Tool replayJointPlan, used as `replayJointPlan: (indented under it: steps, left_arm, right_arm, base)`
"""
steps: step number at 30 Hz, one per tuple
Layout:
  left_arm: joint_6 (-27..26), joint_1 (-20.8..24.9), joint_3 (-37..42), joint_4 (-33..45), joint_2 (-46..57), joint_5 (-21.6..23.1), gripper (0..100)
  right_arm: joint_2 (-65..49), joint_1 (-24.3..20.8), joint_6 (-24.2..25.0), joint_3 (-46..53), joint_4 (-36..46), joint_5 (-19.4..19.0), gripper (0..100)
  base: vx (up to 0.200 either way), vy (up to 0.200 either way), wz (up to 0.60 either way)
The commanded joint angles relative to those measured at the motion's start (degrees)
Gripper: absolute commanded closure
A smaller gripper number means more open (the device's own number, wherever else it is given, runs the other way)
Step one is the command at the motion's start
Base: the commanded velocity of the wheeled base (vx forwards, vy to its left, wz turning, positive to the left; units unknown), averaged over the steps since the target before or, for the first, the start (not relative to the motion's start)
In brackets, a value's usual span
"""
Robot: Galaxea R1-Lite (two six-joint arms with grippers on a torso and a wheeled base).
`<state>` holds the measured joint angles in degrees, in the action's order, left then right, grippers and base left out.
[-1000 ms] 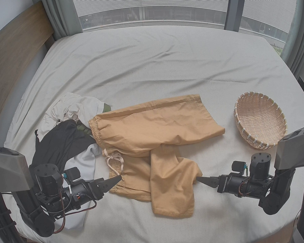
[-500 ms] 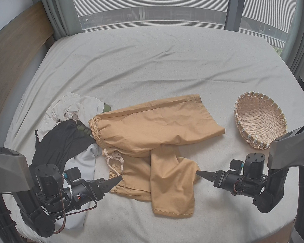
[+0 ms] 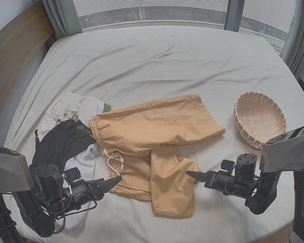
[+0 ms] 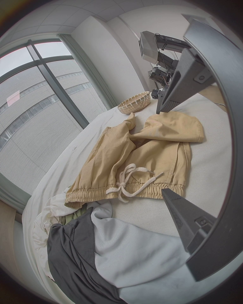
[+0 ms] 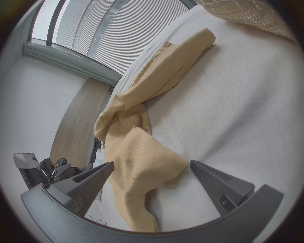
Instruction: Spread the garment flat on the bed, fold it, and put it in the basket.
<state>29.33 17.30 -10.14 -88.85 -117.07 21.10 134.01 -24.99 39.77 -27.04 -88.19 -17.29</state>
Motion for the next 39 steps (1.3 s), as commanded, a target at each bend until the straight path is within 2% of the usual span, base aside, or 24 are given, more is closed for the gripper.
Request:
replayJointPlan:
  steps: [1, 10, 26, 34, 39]
  left_arm:
    - [0.0, -0.2, 0.4, 0.0, 0.0, 0.0, 0]
    - [0.0, 0.0, 0.4, 0.0, -0.1, 0.0, 0]
    - [0.0, 0.0, 0.5, 0.0, -0.1, 0.0, 0]
    - [0.0, -0.2, 0.5, 0.0, -0.2, 0.0, 0]
    - [0.0, -0.2, 0.9, 0.0, -0.1, 0.0, 0]
  right_arm:
    - [-0.2, -1.1, 0.7, -0.1, -0.1, 0.0, 0]
    - [-0.3, -0.6, 2.0, -2.3, -0.1, -0.1, 0]
    - [-4.6, -1.0, 10.9, -3.1, 0.0, -0.3, 0]
    - [-5.4, -1.2, 11.1, -3.1, -0.1, -0.5, 0]
    - [-5.6, -1.2, 11.3, -6.4, -0.1, -0.5, 0]
  base:
    - [0.000, 0.000, 0.00]
    - [0.000, 0.000, 0.00]
    - [0.000, 0.000, 0.00]
    - [0.000, 0.000, 0.00]
    - [0.000, 0.000, 0.00]
